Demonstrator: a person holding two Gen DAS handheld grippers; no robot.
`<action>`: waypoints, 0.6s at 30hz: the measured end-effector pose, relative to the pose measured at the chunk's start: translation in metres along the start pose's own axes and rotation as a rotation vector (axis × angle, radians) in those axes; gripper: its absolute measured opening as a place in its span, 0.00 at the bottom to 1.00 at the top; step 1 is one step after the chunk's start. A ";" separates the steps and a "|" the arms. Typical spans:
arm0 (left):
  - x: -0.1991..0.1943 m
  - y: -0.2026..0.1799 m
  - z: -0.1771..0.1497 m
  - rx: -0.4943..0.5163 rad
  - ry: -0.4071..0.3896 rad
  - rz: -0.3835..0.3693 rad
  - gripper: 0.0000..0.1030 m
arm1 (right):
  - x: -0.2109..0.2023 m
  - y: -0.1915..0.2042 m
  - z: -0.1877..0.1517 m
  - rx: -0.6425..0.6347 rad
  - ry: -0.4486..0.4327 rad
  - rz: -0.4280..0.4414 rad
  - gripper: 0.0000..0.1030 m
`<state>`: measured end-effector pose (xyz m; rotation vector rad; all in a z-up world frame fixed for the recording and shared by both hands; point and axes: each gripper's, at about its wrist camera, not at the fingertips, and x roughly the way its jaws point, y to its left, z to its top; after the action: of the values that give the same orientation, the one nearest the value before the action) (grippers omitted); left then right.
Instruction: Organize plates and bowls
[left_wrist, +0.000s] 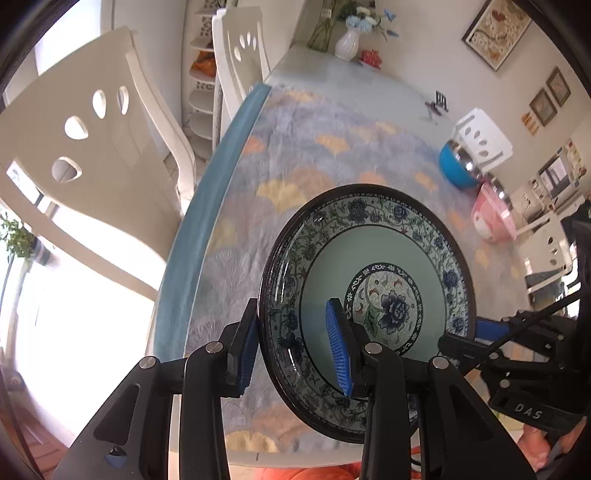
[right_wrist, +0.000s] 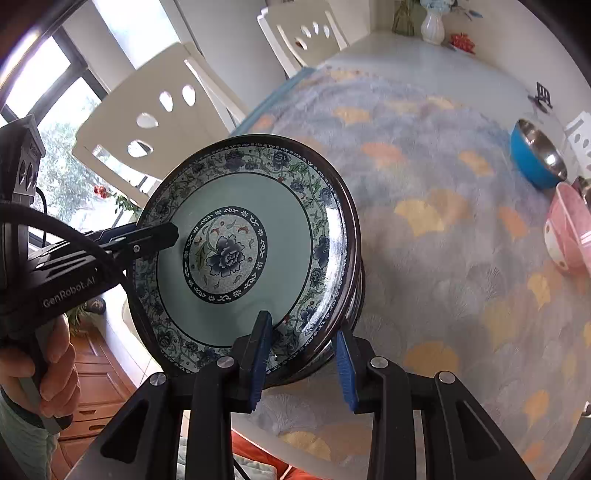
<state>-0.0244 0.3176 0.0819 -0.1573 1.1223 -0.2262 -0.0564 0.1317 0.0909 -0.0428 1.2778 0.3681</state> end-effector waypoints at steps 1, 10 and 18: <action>0.004 -0.001 -0.001 0.011 0.008 0.011 0.31 | 0.004 0.000 -0.001 -0.002 0.011 -0.003 0.31; 0.030 -0.004 -0.009 0.047 0.064 0.003 0.31 | 0.030 -0.010 -0.008 0.040 0.085 -0.027 0.32; 0.035 -0.010 -0.010 0.093 0.089 0.016 0.31 | 0.043 -0.015 -0.009 0.065 0.138 -0.021 0.32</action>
<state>-0.0202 0.2988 0.0494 -0.0560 1.1990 -0.2728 -0.0499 0.1259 0.0457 -0.0273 1.4239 0.3095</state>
